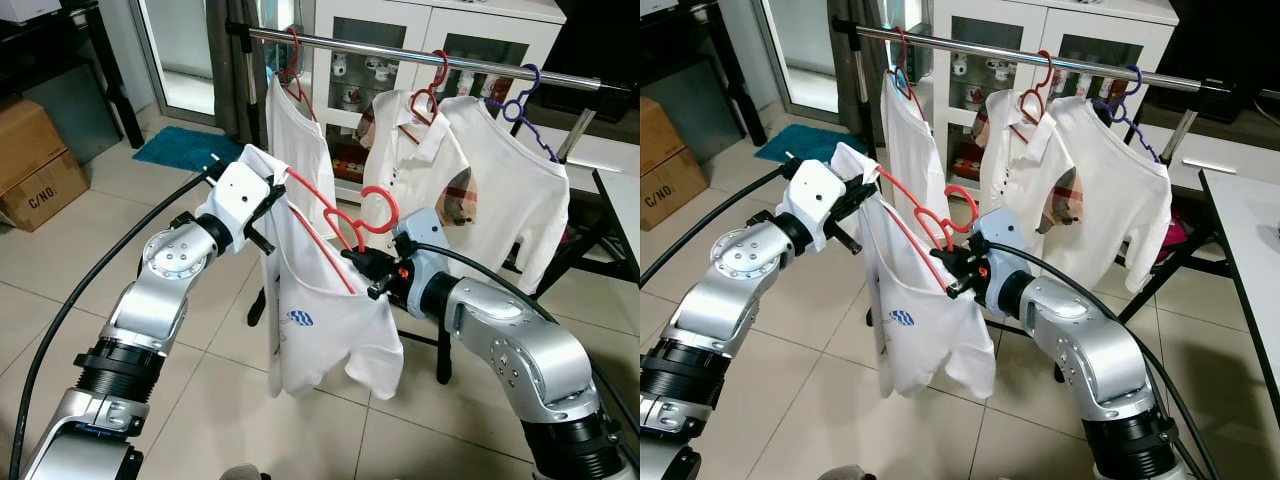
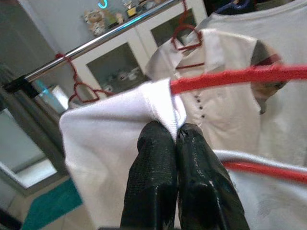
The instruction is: Hang hanger
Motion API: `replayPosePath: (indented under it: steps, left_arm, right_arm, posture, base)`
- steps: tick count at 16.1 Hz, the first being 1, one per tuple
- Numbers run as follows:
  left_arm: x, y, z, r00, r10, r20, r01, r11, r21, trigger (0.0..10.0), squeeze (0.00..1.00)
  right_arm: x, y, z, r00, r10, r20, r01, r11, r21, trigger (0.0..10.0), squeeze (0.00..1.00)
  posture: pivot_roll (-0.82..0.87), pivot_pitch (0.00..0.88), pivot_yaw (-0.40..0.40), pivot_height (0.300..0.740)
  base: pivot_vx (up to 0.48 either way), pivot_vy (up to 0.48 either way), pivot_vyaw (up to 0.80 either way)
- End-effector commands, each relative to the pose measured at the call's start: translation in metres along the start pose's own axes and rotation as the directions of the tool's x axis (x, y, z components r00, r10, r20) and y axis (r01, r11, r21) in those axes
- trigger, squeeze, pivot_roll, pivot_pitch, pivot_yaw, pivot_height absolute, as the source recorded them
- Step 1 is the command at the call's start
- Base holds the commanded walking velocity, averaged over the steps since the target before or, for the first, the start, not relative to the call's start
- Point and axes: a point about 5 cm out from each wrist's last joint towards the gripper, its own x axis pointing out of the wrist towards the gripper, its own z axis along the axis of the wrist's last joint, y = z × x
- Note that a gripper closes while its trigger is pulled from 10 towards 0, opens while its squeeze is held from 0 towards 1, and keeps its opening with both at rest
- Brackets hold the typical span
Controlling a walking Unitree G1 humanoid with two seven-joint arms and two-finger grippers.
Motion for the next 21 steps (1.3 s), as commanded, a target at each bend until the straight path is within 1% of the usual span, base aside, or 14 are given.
replayPosePath:
  steps: [1, 3, 5, 6, 7, 8, 9, 10, 11, 14, 15, 16, 21]
  left_arm:
    - [-0.002, 0.002, -0.004, 1.000, 0.021, -0.003, -0.021, 1.000, -0.008, 10.0, 1.00]
    - [-0.005, 0.003, -0.010, 0.999, 0.046, -0.003, -0.046, 0.999, -0.028, 10.0, 1.00]
    - [-0.004, 0.002, -0.015, 0.996, 0.083, -0.014, -0.083, 0.994, -0.066, 10.0, 1.00]
    - [-0.004, 0.001, -0.017, 0.996, 0.091, -0.015, -0.092, 0.992, -0.081, 10.0, 0.66]
    - [-0.002, -0.002, -0.020, 0.996, 0.094, -0.010, -0.094, 0.988, -0.126, 10.0, 0.20]
    - [-0.001, -0.006, -0.024, 0.997, 0.082, -0.003, -0.081, 0.982, -0.172, 10.0, 0.00]
    - [0.000, -0.009, -0.028, 0.997, 0.078, -0.001, -0.076, 0.971, -0.227, 10.0, 0.00]
    - [0.001, -0.009, -0.030, 0.996, 0.086, -0.002, -0.084, 0.965, -0.249, 10.0, 0.10]
    - [0.003, -0.012, -0.034, 0.997, 0.080, -0.014, -0.081, 0.945, -0.316, 10.0, 1.00]
    - [0.006, -0.018, -0.040, 0.997, 0.068, -0.046, -0.079, 0.945, -0.316, 10.0, 1.00]
    - [0.007, -0.020, -0.038, 0.997, 0.070, -0.034, -0.077, 0.951, -0.299, 10.0, 0.44]
    - [0.007, -0.021, -0.037, 0.997, 0.065, -0.028, -0.071, 0.953, -0.295, 10.0, 0.00]
    - [0.011, -0.017, -0.034, 0.996, 0.091, -0.007, -0.090, 0.962, -0.256, 10.0, 0.00]
  right_arm:
    - [-0.003, -0.003, 0.015, 0.998, -0.022, 0.060, 0.022, 1.000, -0.006, 0.0, 0.00]
    - [-0.005, -0.002, 0.018, 0.997, -0.005, 0.078, 0.005, 1.000, 0.005, 0.0, 0.00]
    - [-0.007, 0.002, 0.020, 0.995, 0.038, 0.092, -0.038, 0.999, 0.003, 0.0, 0.00]
    - [-0.007, 0.003, 0.021, 0.994, 0.055, 0.096, -0.055, 0.998, -0.001, 0.0, 0.00]
    - [-0.008, 0.007, 0.022, 0.991, 0.090, 0.102, -0.089, 0.996, -0.011, 0.0, 0.00]
    - [-0.009, 0.011, 0.023, 0.987, 0.121, 0.107, -0.120, 0.993, -0.019, 0.0, 0.00]
    - [-0.010, 0.015, 0.024, 0.983, 0.147, 0.109, -0.145, 0.989, -0.030, 0.0, 0.00]
    - [-0.010, 0.016, 0.025, 0.982, 0.156, 0.110, -0.153, 0.988, -0.034, 0.0, 0.00]
    - [-0.011, 0.017, 0.026, 0.979, 0.169, 0.114, -0.165, 0.985, -0.041, 0.0, 0.00]
    - [-0.013, 0.019, 0.027, 0.976, 0.185, 0.117, -0.181, 0.982, -0.048, 0.0, 0.00]
    - [-0.014, 0.019, 0.027, 0.975, 0.187, 0.118, -0.183, 0.982, -0.050, 0.0, 0.00]
    - [-0.014, 0.019, 0.027, 0.975, 0.188, 0.118, -0.183, 0.982, -0.050, 0.0, 0.00]
    - [-0.015, 0.022, 0.026, 0.969, 0.221, 0.110, -0.216, 0.975, -0.059, 0.0, 0.00]
  posture:
    - [-0.02, 0.000, -0.015, 0.740]
    - [-0.02, 0.000, -0.016, 0.740]
    - [-0.02, 0.000, -0.016, 0.740]
    - [-0.02, 0.000, -0.016, 0.740]
    - [-0.02, 0.000, -0.016, 0.740]
    - [-0.02, 0.000, -0.016, 0.740]
    - [-0.03, 0.000, -0.014, 0.740]
    - [-0.03, 0.000, -0.014, 0.740]
    - [-0.03, 0.000, -0.011, 0.740]
    - [-0.04, 0.000, -0.008, 0.740]
    - [-0.04, 0.000, -0.008, 0.740]
    - [-0.04, 0.000, -0.010, 0.740]
    - [-0.03, 0.000, -0.016, 0.740]
  base:
    - [0.000, 0.000, 0.00]
    - [0.000, 0.000, 0.00]
    - [0.000, 0.000, 0.00]
    - [0.000, 0.000, 0.00]
    - [0.000, 0.000, 0.00]
    - [0.000, 0.000, 0.00]
    - [0.000, 0.000, 0.00]
    - [0.000, 0.000, 0.00]
    - [0.000, 0.000, 0.00]
    - [0.000, 0.000, 0.00]
    - [0.000, 0.000, 0.00]
    - [0.000, 0.000, 0.00]
    - [0.000, 0.000, 0.00]
